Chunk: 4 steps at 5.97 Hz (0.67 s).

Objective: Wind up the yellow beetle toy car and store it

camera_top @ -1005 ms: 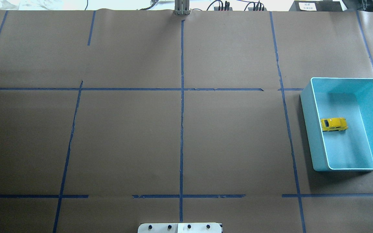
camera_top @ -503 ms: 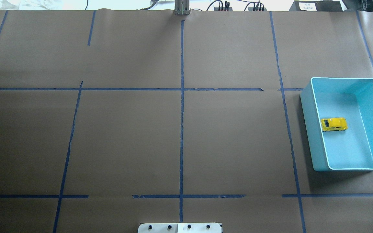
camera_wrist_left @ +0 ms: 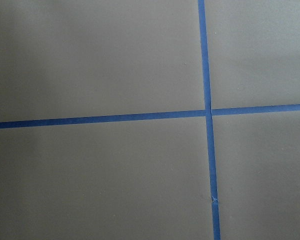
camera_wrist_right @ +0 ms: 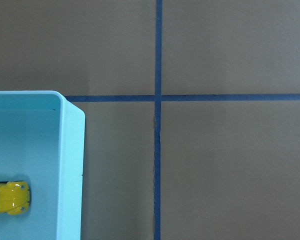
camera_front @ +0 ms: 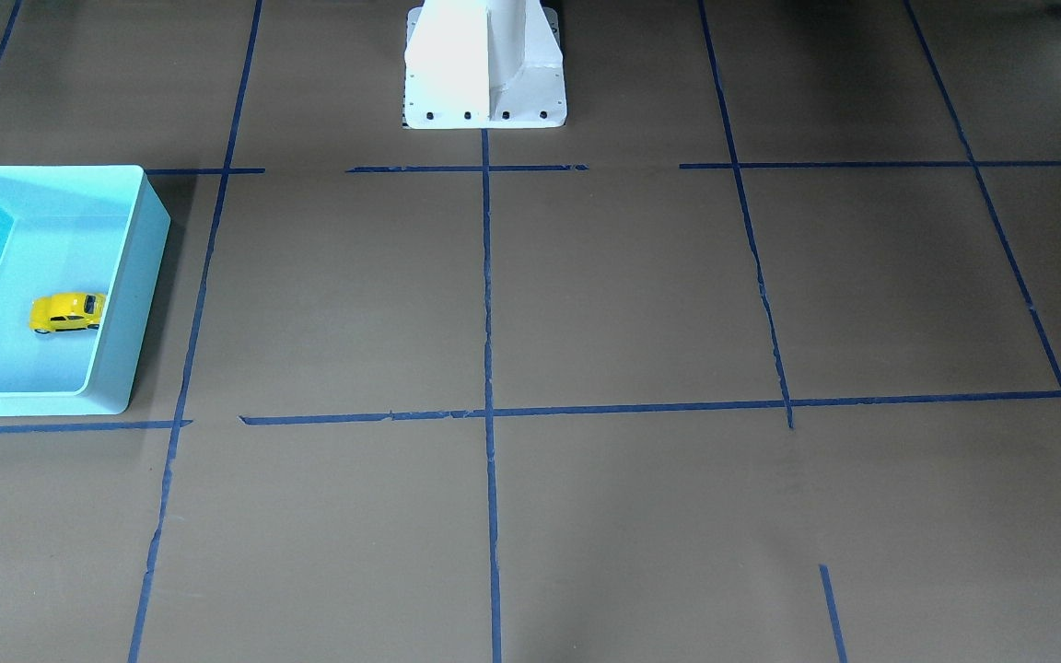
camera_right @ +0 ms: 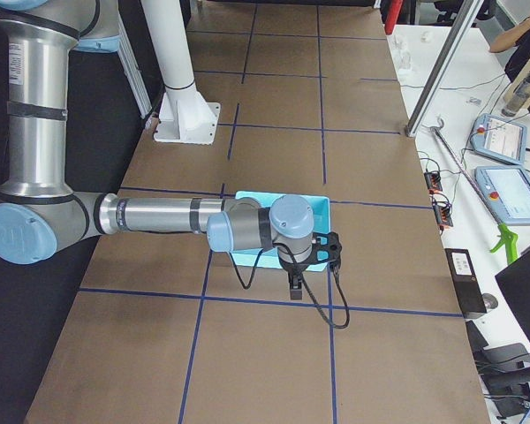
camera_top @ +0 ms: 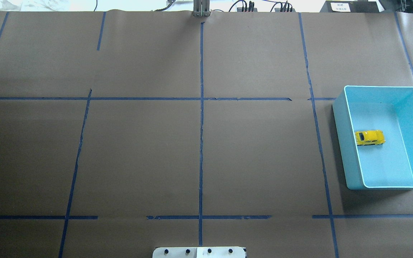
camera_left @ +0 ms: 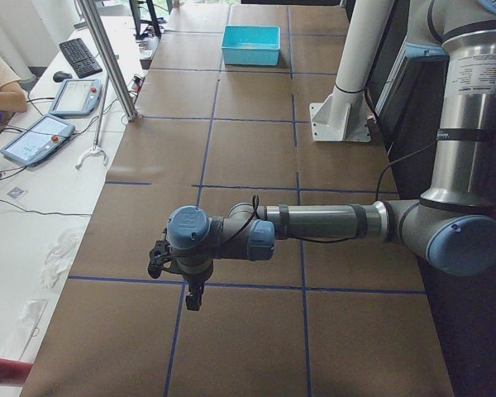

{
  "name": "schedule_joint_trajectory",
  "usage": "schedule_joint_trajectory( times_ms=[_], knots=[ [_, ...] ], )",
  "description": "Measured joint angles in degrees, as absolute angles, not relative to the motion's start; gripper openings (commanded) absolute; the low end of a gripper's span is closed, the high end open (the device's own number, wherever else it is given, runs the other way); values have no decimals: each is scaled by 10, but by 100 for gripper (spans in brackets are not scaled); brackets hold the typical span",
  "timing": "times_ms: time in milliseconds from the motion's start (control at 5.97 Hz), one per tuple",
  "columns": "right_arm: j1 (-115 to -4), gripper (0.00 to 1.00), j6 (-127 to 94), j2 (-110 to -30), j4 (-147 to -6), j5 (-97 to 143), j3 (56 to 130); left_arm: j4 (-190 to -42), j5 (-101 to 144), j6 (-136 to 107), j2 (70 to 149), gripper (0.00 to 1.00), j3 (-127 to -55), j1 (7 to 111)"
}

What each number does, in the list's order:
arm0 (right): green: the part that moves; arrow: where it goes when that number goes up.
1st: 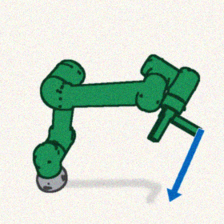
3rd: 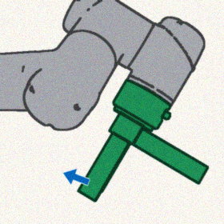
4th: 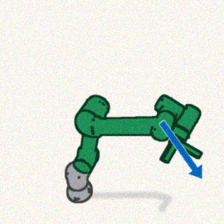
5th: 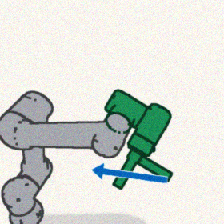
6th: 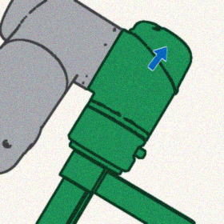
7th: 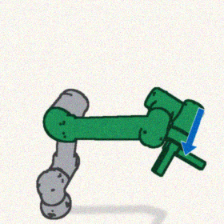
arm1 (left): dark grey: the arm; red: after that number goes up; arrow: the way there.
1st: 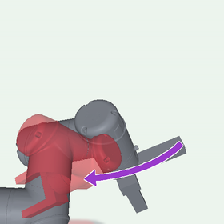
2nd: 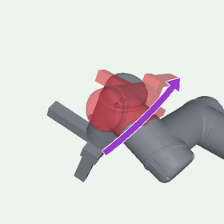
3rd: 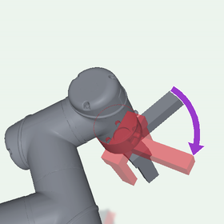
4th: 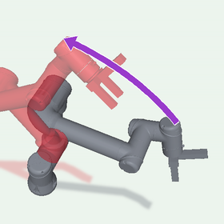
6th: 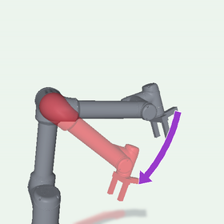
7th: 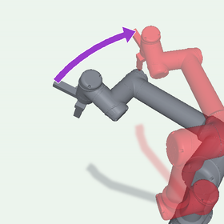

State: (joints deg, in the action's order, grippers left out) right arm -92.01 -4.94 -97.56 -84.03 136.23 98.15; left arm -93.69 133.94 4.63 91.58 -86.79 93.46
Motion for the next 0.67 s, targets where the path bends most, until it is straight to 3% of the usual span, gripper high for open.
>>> schedule_joint_trajectory(
  times_ms=[670],
  knots=[
    [-926, 100, -85, -976, -850, 1364, 975, -937, 1339, 47, 915, 100, -868, 934]
  ],
)
